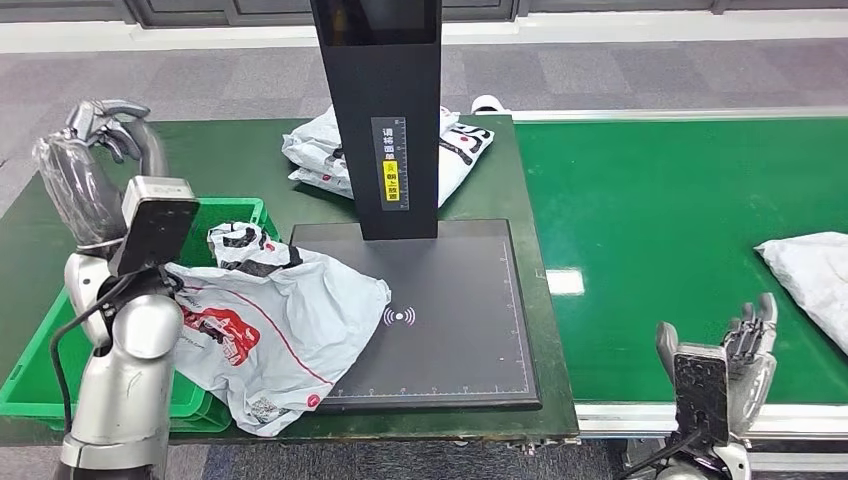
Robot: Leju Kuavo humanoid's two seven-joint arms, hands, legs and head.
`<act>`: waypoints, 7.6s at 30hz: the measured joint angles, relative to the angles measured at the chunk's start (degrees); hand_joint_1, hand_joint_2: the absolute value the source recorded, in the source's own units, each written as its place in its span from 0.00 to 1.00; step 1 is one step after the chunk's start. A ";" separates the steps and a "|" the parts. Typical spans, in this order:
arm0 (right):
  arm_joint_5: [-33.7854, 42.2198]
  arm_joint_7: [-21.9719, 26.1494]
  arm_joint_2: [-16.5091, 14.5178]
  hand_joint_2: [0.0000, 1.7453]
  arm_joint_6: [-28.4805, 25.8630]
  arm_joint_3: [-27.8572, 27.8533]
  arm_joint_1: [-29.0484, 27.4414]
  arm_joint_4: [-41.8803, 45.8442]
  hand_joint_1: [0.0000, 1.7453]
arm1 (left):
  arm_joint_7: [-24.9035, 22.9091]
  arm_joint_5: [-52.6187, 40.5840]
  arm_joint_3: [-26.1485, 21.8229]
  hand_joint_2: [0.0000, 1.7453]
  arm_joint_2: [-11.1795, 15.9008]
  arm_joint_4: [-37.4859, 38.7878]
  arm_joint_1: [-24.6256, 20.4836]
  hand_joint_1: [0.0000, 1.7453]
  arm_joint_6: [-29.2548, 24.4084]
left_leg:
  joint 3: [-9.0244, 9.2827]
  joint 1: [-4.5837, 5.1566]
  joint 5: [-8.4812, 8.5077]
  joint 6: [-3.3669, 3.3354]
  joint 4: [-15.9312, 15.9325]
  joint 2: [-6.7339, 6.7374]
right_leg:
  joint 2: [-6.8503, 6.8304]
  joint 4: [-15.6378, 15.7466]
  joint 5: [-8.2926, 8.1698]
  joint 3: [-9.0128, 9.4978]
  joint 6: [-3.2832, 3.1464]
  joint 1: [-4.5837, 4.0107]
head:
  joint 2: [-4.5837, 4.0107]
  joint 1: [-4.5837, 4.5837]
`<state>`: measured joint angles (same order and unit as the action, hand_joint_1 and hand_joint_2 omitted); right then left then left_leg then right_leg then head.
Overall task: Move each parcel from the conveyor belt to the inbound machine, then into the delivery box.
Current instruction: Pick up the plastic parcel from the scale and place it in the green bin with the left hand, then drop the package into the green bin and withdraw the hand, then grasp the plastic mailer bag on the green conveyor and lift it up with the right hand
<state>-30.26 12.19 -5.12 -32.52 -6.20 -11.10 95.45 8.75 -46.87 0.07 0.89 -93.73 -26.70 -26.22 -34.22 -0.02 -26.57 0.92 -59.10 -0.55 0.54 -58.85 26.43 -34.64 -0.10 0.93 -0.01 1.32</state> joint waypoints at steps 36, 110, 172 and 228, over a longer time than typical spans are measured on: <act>-7.46 -4.66 -4.11 1.00 9.56 -4.68 0.63 3.17 0.00 | 5.74 -0.98 7.15 0.00 29.76 5.58 16.33 0.00 53.41 | 0.07 -0.10 -0.09 0.24 0.07 0.44 | 0.55 -0.08 0.04 -0.12 -0.16 -0.08 | 0.01 0.01; -6.13 -3.27 -4.59 1.00 6.07 -5.42 -2.84 3.19 0.00 | -5.63 11.56 -10.18 1.00 13.24 8.39 -8.91 1.00 8.93 | -0.05 -0.13 -0.03 0.31 0.03 0.40 | 0.47 -0.06 -0.14 -0.26 -0.34 -0.20 | 0.00 0.00; -27.29 -15.74 0.02 1.00 15.52 -12.67 6.82 -5.71 0.00 | 8.58 35.39 0.60 1.00 2.63 2.00 11.85 0.00 29.89 | 0.12 0.24 -0.19 -0.10 0.01 0.67 | 0.69 0.06 -0.18 -0.11 0.02 0.24 | 0.01 0.00; -49.75 -11.21 25.23 1.00 42.27 -9.94 39.38 -73.48 1.00 | 12.50 45.11 8.20 1.00 -9.59 13.07 19.65 0.00 44.58 | 0.29 0.23 -0.03 -0.42 -0.02 0.26 | 0.29 0.07 -0.25 0.32 0.32 0.20 | 0.01 0.01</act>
<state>-80.01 0.97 20.11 9.75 -16.14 28.28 21.97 21.25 -1.75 8.27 -8.70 -80.66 -7.04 18.36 -33.93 0.20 -26.60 0.50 -59.11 -0.29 0.82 -58.78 26.18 -34.32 0.22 1.14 -0.01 1.33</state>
